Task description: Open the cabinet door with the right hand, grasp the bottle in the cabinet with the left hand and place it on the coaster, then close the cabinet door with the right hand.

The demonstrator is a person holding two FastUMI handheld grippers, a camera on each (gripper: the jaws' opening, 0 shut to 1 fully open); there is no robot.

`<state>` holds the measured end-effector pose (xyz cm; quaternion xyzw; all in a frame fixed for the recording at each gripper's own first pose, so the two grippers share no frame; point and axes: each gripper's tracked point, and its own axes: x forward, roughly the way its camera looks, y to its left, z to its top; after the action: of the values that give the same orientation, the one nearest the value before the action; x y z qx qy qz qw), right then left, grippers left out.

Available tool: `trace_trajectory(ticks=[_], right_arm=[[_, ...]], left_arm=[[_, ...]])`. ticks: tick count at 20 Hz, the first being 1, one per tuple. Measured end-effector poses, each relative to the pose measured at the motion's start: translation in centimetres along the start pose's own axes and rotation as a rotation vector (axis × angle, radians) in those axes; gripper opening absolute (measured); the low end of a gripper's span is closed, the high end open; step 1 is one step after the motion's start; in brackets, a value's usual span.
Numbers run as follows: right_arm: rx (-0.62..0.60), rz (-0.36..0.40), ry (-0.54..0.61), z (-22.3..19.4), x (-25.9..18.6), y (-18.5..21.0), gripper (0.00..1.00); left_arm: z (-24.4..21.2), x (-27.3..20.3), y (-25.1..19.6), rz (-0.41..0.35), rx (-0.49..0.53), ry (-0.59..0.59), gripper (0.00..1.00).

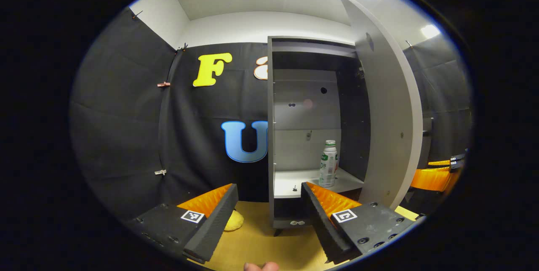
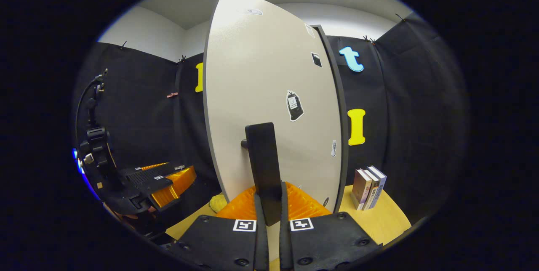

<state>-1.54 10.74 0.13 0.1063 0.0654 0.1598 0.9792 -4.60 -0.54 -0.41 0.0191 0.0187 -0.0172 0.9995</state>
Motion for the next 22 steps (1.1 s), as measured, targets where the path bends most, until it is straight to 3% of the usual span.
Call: trace_trajectory(ticks=[12, 19, 22], right_arm=[[-0.044, -0.179, -0.064, 1.6, -4.4, -8.8, 0.13], [-0.085, -0.219, -0.062, 2.3, -5.6, -14.1, 0.11], [-0.049, -0.216, -0.069, 2.2, -6.0, -15.1, 0.08]], left_arm=[[-0.5, 1.7, -3.1, -0.086, 0.006, 0.013, 0.94], [-0.3, 4.6, -8.1, -0.170, 0.025, 0.012, 0.95], [-0.2, 6.4, -11.0, -0.205, 0.026, 0.015, 0.92]])
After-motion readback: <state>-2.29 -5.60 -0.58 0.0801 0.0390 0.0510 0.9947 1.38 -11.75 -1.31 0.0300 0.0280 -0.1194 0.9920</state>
